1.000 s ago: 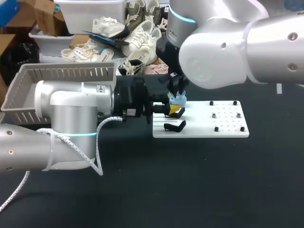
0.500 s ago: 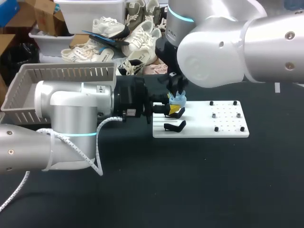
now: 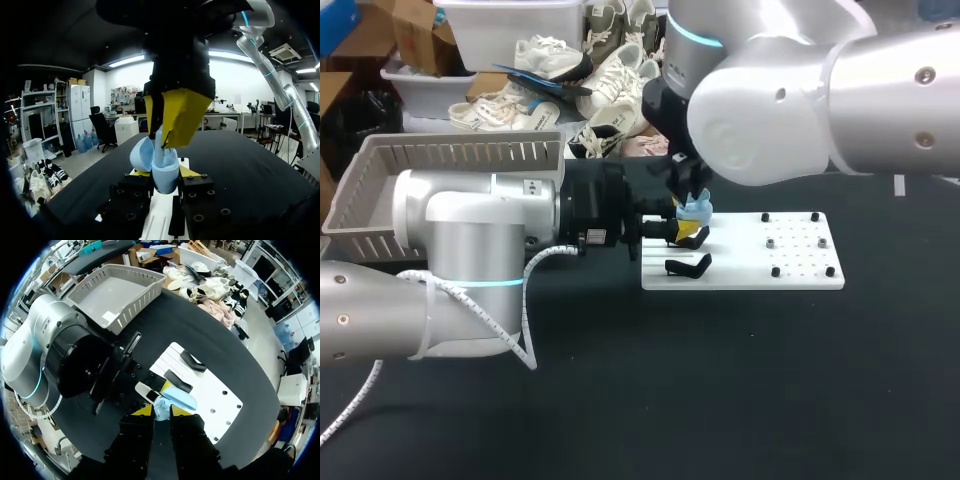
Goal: Pick up each earbud case from the left stands, insert the matching earbuds, close the lid, and place the case in the box.
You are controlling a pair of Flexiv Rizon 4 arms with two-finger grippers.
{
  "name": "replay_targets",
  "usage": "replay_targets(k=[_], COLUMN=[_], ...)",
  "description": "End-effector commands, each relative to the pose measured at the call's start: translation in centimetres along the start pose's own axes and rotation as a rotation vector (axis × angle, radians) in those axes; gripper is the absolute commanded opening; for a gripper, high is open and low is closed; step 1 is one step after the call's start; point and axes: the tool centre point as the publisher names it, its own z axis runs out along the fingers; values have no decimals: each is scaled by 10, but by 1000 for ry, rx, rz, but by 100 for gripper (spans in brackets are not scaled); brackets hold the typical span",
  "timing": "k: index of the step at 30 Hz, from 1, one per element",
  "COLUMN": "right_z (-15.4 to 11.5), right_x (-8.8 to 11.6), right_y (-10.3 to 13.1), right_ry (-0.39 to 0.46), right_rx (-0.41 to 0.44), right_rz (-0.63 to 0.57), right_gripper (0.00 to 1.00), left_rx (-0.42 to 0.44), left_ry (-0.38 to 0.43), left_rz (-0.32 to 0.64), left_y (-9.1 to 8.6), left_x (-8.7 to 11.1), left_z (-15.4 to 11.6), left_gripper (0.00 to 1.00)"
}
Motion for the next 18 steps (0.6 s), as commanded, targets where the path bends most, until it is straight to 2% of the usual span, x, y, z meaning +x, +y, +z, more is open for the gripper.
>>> replay_targets(k=[1, 18], right_z=[0, 3], right_x=[0, 7], right_y=[2, -1], right_ry=[3, 16], right_rx=[4, 13], right_rz=[-2, 13], right_gripper=[0, 0], left_rx=[-7, -7], left_ry=[-2, -2], left_rz=[2, 2], left_y=[-2, -2], left_x=[0, 0], left_z=[0, 0], left_gripper=[0, 0])
